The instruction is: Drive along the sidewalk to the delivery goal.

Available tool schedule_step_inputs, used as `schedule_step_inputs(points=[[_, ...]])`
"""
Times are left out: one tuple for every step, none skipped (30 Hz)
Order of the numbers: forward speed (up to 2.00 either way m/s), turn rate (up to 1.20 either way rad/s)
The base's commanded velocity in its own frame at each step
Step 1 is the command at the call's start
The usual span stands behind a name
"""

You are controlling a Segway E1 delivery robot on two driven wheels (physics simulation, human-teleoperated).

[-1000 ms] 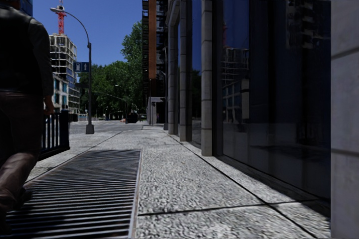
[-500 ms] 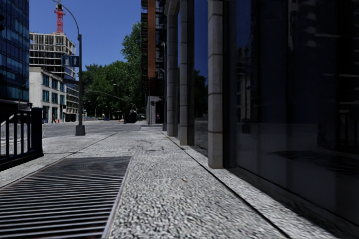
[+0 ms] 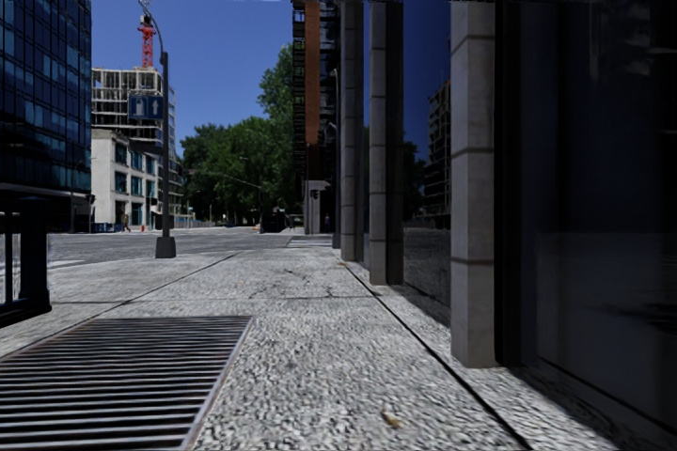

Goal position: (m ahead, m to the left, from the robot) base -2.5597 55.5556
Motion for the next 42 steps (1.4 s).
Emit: schedule_step_inputs(points=[[2.00, 0.00], [2.00, 0.00], [2.00, 0.00], [2.00, 0.00], [2.00, 0.00], [2.00, 0.00], [2.00, 0.03], [2.00, 0.25], [2.00, 0.41], [2.00, 0.50], [2.00, 0.56], [2.00, 0.58], [2.00, 0.58], [2.00, 0.58], [2.00, 0.53], [2.00, 0.39], [2.00, 0.20], [2.00, 0.20], [2.00, 0.01], [2.00, 0.00], [2.00, 0.00], [2.00, 0.00], [2.00, 0.00], [2.00, 0.00], [2.00, 0.00], [2.00, 0.00], [2.00, 0.00], [2.00, 0.04], [2.00, 0.25], [2.00, 0.50], [2.00, 0.50], [2.00, 0.59], [2.00, 0.62], [2.00, 0.71], [2.00, 0.74], [2.00, 0.75], [2.00, 0.75], [2.00, 0.75], [2.00, 0.75], [2.00, 0.75], [2.00, 0.75], [2.00, 0.75]])
